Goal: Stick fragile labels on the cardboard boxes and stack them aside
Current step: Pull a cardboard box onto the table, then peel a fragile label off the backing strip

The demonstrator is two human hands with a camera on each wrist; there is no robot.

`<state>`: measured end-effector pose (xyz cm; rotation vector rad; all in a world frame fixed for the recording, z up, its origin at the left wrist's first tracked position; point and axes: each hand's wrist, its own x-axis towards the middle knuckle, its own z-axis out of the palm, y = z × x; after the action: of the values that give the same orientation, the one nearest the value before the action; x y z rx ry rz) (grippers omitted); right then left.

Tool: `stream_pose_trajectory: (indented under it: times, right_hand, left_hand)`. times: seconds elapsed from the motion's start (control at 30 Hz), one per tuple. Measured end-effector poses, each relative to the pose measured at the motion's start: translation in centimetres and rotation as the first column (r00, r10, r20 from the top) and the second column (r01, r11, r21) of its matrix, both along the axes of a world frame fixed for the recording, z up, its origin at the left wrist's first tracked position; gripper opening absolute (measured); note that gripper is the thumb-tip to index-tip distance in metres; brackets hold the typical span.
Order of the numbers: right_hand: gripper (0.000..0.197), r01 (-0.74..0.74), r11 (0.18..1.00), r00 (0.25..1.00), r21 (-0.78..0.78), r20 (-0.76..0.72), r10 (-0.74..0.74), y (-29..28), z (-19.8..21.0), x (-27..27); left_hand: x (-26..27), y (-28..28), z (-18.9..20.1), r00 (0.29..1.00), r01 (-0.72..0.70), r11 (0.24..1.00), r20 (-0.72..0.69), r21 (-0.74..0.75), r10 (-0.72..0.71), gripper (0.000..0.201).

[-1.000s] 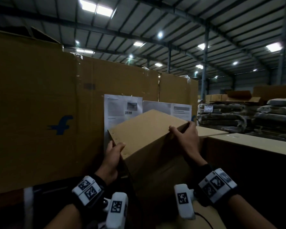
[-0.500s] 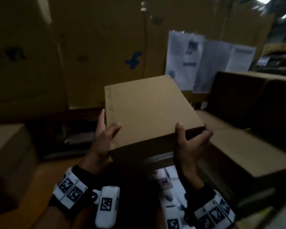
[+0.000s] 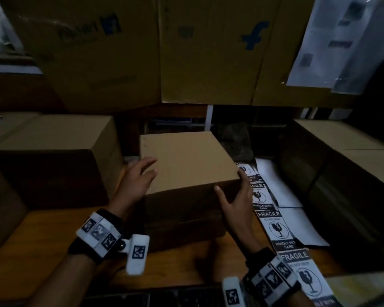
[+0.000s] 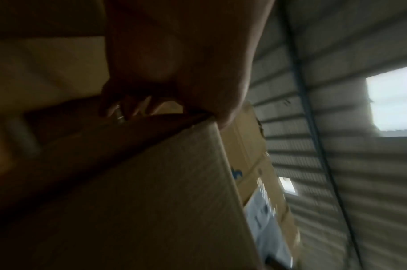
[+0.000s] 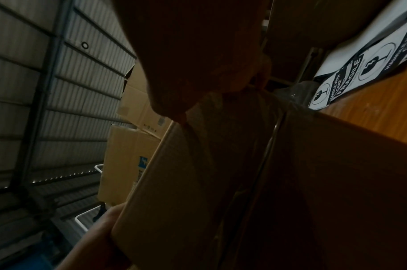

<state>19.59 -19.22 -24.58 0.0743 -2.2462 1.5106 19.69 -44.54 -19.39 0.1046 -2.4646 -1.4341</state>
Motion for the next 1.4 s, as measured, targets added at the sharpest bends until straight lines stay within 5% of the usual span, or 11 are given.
stream_pose_trajectory:
  times: [0.13, 0.33, 0.53, 0.73, 0.87, 0.93, 1.03, 1.17, 1.23, 1.3, 1.4]
  right_hand:
    - [0.085, -0.069, 0.996, 0.997, 0.049, 0.022, 0.068, 0.1, 0.3, -1.4]
    - [0.096, -0.107, 0.994, 0.984, -0.004, 0.145, 0.107, 2.3, -1.0, -1.0]
    - [0.069, 0.077, 0.979, 0.941, 0.190, 0.311, -0.135, 10.3, -4.0, -0.6]
    - [0.028, -0.044, 0.934, 0.886, 0.354, 0.445, -0.127, 17.4, -3.8, -3.9]
    - [0.024, -0.309, 0.822, 0.790, 0.479, 0.610, -0.058, 20.5, -6.4, -6.8]
    - [0.026, -0.453, 0.728, 0.735, 0.515, 0.678, -0.023, 20.9, -8.1, -7.6]
    - [0.018, -0.545, 0.596, 0.741, 0.590, 0.672, 0.013, 20.9, -10.0, -8.9]
    - [0.011, -0.590, 0.565, 0.748, 0.578, 0.654, 0.112, 20.8, -10.8, -10.9]
    - [0.015, -0.594, 0.615, 0.743, 0.519, 0.647, 0.171, 20.9, -10.7, -11.4]
    - [0.015, -0.617, 0.638, 0.735, 0.460, 0.627, 0.258, 21.3, -9.9, -11.4]
    - [0.031, -0.635, 0.668, 0.735, 0.389, 0.570, 0.367, 22.5, -8.0, -9.6]
  left_hand:
    - [0.3, 1.3, 2.3, 0.989, -0.065, 0.820, -0.148, -0.568, -0.025, 0.023]
    - [-0.6, 9.5, 5.0, 0.933, 0.159, 0.698, -0.124, -0.698, -0.337, 0.037]
    - [-2.9, 16.2, 3.6, 0.947, 0.241, 0.421, 0.117, -0.874, -0.300, 0.044]
    - [-5.0, 19.5, 4.4, 0.981, 0.149, 0.535, 0.054, -0.832, -0.189, 0.045]
    - [-5.3, 21.0, 3.2, 0.992, 0.111, 0.455, 0.072, -0.884, -0.100, 0.046]
    - [-5.2, 21.0, 2.5, 0.996, 0.074, 0.484, 0.038, -0.872, -0.085, 0.038]
    - [-5.0, 21.4, 1.9, 0.988, -0.019, 0.575, -0.105, -0.818, -0.117, 0.032]
    - [-2.8, 24.4, 0.3, 0.891, -0.112, 0.714, -0.388, -0.691, -0.236, 0.022]
    - [-1.1, 26.7, -2.0, 0.936, -0.002, 0.813, -0.288, -0.582, -0.203, 0.021]
    - [0.4, 28.6, -5.3, 0.992, 0.116, 0.895, 0.012, -0.431, -0.123, 0.020]
    - [2.6, 29.8, -10.8, 0.932, 0.197, 0.947, 0.348, -0.255, -0.100, 0.013]
